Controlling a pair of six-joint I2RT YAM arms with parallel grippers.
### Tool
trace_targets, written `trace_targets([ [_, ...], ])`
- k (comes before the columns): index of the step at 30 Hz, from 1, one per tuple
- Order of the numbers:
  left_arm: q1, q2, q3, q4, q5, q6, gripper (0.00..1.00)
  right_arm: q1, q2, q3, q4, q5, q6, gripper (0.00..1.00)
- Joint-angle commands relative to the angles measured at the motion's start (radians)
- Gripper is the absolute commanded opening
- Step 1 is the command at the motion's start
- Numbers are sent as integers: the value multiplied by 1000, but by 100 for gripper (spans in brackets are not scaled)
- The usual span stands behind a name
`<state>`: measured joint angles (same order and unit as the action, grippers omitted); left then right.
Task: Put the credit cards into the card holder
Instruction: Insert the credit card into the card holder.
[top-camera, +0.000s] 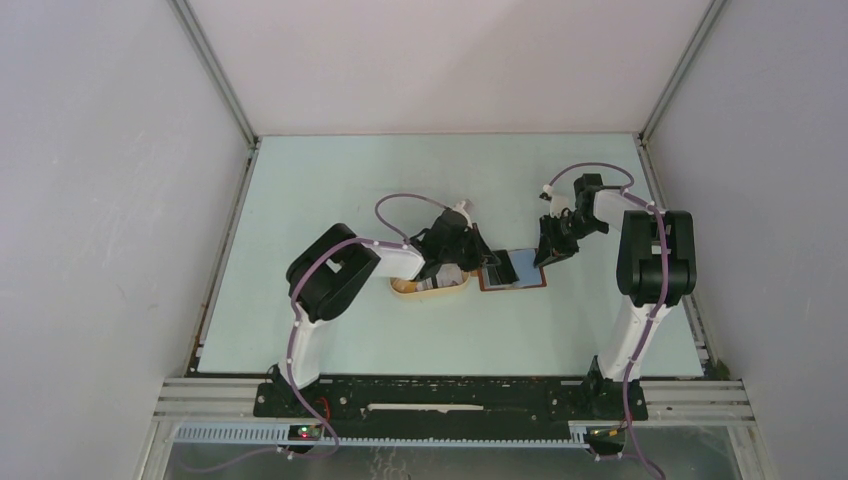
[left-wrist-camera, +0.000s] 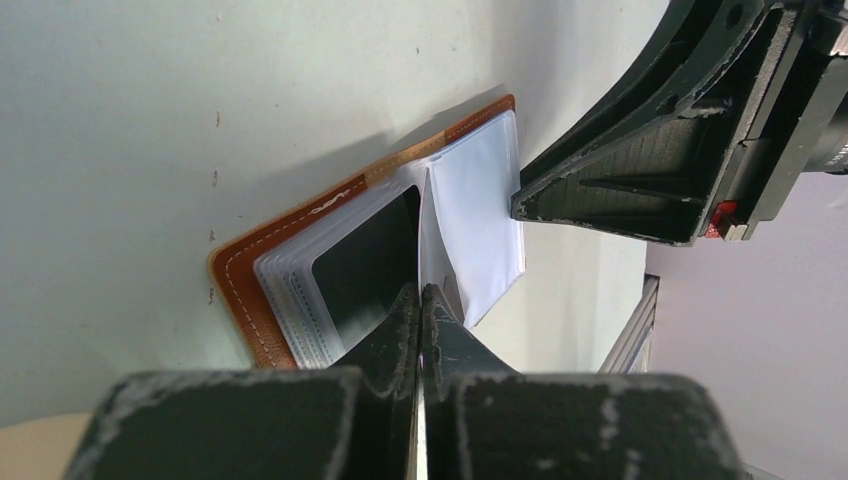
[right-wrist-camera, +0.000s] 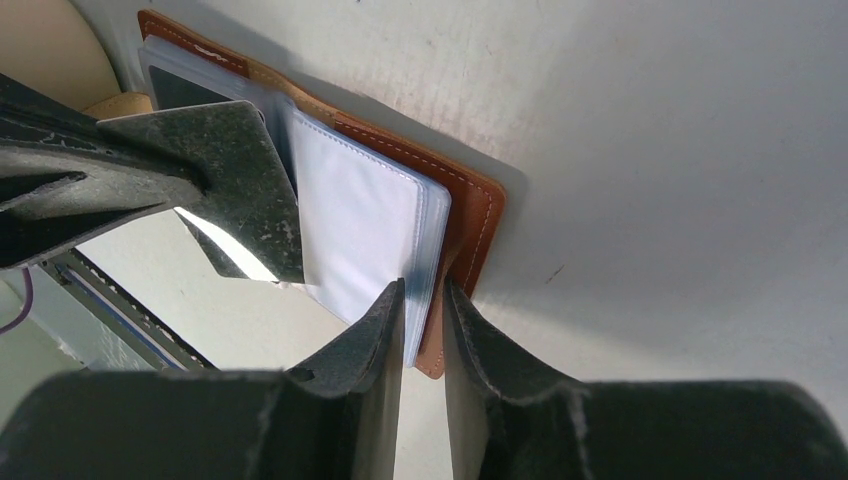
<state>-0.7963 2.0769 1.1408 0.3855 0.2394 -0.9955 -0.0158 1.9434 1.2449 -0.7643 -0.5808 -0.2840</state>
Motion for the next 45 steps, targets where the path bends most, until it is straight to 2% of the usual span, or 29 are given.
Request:
trace_targets([
  [1, -32, -1, 74, -128, -27, 61, 0, 13, 25, 14, 1, 37, 6, 29],
  [7, -59, -2, 139, -248, -70, 110, 0, 13, 23, 14, 2, 37, 6, 29],
  [20, -63, 2, 195, -420, -84, 77, 0, 13, 21, 14, 2, 46, 6, 29],
  [38, -62, 72, 286, -529, -33, 53, 0, 41, 17, 14, 4, 56, 9, 30],
  [45, -59, 69, 277, -547, -35, 37, 0, 43, 20, 14, 6, 61, 12, 30],
])
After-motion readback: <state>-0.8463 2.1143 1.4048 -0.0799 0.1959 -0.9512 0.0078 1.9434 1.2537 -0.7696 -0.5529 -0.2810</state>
